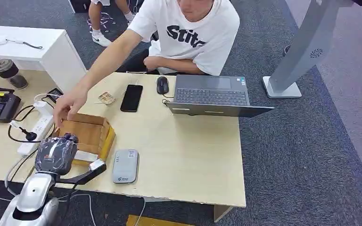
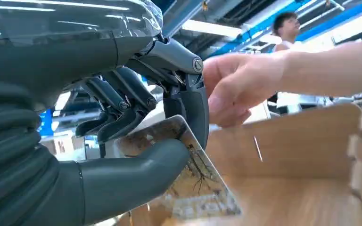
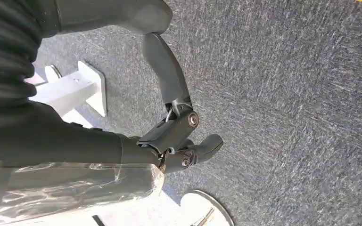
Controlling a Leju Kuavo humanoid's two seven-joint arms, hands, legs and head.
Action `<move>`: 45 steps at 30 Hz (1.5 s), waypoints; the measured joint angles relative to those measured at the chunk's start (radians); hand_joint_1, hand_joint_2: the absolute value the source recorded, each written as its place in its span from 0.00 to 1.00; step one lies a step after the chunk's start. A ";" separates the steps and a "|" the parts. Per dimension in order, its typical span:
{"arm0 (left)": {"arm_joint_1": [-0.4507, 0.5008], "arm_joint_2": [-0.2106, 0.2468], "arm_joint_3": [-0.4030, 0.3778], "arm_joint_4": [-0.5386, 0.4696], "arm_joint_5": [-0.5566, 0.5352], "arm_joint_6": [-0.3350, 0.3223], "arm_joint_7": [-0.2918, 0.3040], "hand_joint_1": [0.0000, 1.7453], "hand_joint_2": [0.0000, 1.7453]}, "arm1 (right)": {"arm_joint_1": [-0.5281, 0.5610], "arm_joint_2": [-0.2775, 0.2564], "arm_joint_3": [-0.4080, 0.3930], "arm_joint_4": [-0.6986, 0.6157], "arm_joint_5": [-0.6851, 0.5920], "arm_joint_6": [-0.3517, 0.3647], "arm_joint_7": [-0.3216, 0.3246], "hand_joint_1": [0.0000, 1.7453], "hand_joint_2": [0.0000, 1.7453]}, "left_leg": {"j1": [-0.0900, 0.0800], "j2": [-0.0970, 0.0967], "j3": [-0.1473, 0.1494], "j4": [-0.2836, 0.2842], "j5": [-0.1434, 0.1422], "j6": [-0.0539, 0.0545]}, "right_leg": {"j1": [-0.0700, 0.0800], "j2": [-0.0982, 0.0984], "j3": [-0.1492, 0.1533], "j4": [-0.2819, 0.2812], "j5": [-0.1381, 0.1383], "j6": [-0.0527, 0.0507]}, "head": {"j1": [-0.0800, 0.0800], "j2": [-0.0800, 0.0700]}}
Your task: Pass the card to the sensor for recognition and then transmit it.
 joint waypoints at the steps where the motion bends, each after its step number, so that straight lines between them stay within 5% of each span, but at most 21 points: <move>1: -0.005 0.008 -0.006 0.000 0.000 0.000 0.005 1.00 1.00 | 0.000 0.000 0.000 0.000 0.000 0.000 0.000 0.00 1.00 | 0.000 0.000 0.000 0.000 0.000 0.000 | 0.000 0.000 0.000 0.000 0.000 0.000 | 0.000 0.000; 14: -0.067 0.090 -0.057 0.000 0.000 -0.001 0.024 1.00 1.00 | -0.006 0.000 0.000 0.000 -0.001 0.000 0.000 0.00 1.00 | 0.000 0.000 0.000 0.000 0.000 0.000 | 0.000 0.000 0.000 0.000 0.000 0.000 | 0.000 0.000; 26: -0.108 0.100 -0.062 -0.071 0.000 -0.046 0.011 1.00 1.00 | -0.007 0.000 -0.008 0.000 -0.010 -0.002 -0.008 0.00 1.00 | 0.000 0.000 0.000 0.000 0.000 0.000 | 0.000 0.000 0.000 0.000 0.000 0.000 | 0.000 0.000; 27: -0.111 0.100 -0.061 -0.077 0.000 -0.047 0.014 0.81 1.00 | -0.006 0.000 -0.008 0.000 -0.014 -0.002 -0.007 0.00 1.00 | 0.000 0.000 0.000 0.000 0.000 0.000 | 0.000 0.000 0.000 0.000 0.000 0.000 | 0.000 0.000; 28: -0.112 0.100 -0.061 -0.082 0.000 -0.048 0.018 0.81 1.00 | -0.006 0.000 -0.008 0.000 -0.017 -0.002 -0.007 0.00 1.00 | 0.000 0.000 0.000 0.000 0.000 0.000 | 0.000 0.000 0.000 0.000 0.000 0.000 | 0.000 0.000; 29: -0.113 0.099 -0.062 -0.086 0.000 -0.048 0.026 0.00 1.00 | -0.006 0.000 -0.008 0.000 -0.018 -0.002 -0.007 0.00 1.00 | 0.000 0.000 0.000 0.000 0.000 0.000 | 0.000 0.000 0.000 0.000 0.000 0.000 | 0.000 0.000; 40: -0.126 0.072 -0.058 -0.134 0.000 -0.014 0.119 0.00 1.00 | -0.007 0.000 -0.010 0.000 -0.018 0.000 0.004 0.00 1.00 | 0.000 0.000 0.000 0.000 0.000 0.000 | 0.000 0.000 0.000 0.000 0.000 0.000 | 0.000 0.000; 42: -0.125 0.042 -0.035 -0.158 0.003 0.014 0.088 0.00 1.00 | -0.006 0.000 -0.010 0.000 -0.018 -0.001 0.009 0.00 1.00 | 0.000 0.000 0.000 0.000 0.000 0.000 | 0.000 0.000 0.000 0.000 0.000 0.000 | 0.000 0.000; 45: -0.111 -0.089 0.075 -0.228 0.064 0.066 -0.088 0.00 1.00 | -0.005 0.000 -0.014 0.000 -0.020 -0.003 0.010 0.00 1.00 | 0.000 0.000 -0.001 0.000 0.000 0.000 | -0.001 0.000 0.000 0.000 0.000 0.000 | 0.001 0.000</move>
